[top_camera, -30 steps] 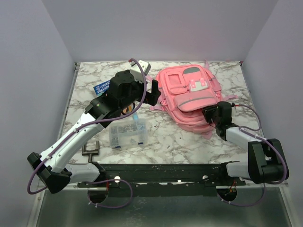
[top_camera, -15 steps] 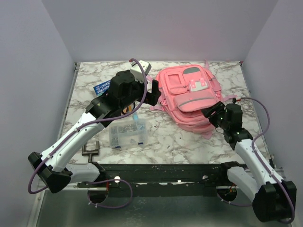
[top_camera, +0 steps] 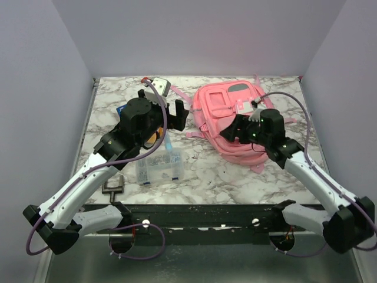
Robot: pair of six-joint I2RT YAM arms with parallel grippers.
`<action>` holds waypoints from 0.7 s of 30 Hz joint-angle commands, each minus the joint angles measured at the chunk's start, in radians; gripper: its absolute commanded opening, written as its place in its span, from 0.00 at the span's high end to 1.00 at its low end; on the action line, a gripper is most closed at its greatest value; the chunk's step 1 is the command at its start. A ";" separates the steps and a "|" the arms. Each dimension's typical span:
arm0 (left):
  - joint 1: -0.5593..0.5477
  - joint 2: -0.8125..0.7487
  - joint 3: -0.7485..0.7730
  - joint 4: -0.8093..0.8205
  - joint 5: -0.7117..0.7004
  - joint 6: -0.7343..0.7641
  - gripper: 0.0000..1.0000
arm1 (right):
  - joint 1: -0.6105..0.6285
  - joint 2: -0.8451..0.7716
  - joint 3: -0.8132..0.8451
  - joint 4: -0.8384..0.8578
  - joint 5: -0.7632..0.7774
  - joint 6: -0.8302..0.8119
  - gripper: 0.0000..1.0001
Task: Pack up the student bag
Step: Pick up the stationery from the center of the board.
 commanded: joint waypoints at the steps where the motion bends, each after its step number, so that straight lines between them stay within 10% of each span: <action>1: 0.006 -0.062 -0.049 0.101 -0.084 0.034 0.01 | 0.057 0.193 0.079 0.238 -0.082 -0.118 0.21; 10: 0.014 -0.154 -0.106 0.170 -0.131 0.064 0.02 | 0.094 0.627 0.194 0.837 -0.381 -0.311 0.19; 21: 0.037 -0.162 -0.109 0.176 -0.079 0.042 0.02 | 0.170 1.047 0.593 0.661 -0.446 -0.785 0.16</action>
